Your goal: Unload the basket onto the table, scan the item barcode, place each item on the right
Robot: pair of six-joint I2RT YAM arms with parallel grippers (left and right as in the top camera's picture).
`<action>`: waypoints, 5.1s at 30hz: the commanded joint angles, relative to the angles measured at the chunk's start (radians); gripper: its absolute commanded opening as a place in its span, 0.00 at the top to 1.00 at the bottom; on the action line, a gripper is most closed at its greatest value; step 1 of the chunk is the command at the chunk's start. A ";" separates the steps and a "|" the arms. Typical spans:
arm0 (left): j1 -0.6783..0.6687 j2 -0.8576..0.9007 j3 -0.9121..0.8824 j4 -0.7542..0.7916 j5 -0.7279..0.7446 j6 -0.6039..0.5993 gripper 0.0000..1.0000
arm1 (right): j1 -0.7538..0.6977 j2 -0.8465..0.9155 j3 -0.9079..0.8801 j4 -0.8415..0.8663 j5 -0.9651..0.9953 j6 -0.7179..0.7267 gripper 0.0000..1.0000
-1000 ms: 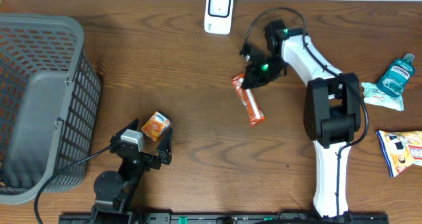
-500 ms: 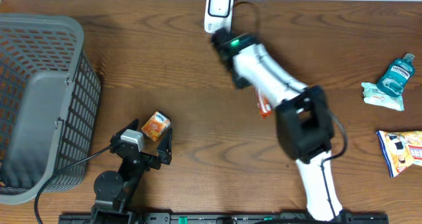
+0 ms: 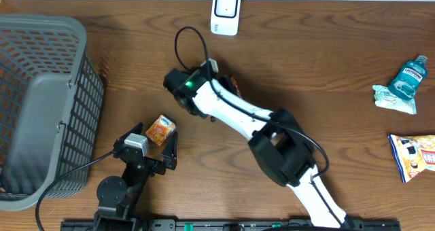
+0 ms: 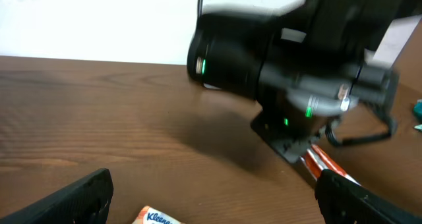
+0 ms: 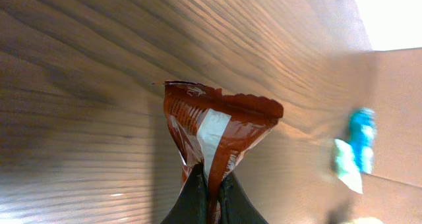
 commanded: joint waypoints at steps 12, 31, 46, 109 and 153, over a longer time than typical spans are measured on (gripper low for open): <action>0.004 -0.003 -0.018 -0.033 0.010 0.006 0.02 | -0.147 0.021 -0.006 -0.091 0.167 -0.042 0.98; 0.004 -0.003 -0.018 -0.033 0.010 0.006 0.02 | -0.170 0.073 -0.003 -0.097 -0.122 0.034 0.30; 0.004 -0.003 -0.018 -0.033 0.010 0.006 0.02 | -0.480 0.074 -0.253 0.137 -0.259 -0.206 0.71; 0.004 -0.003 -0.018 -0.033 0.010 0.006 0.02 | -0.435 -0.217 -0.142 0.061 -1.068 0.017 0.34; 0.004 -0.003 -0.018 -0.033 0.010 0.006 0.02 | -0.172 -0.236 -0.487 0.491 -0.529 -0.483 0.45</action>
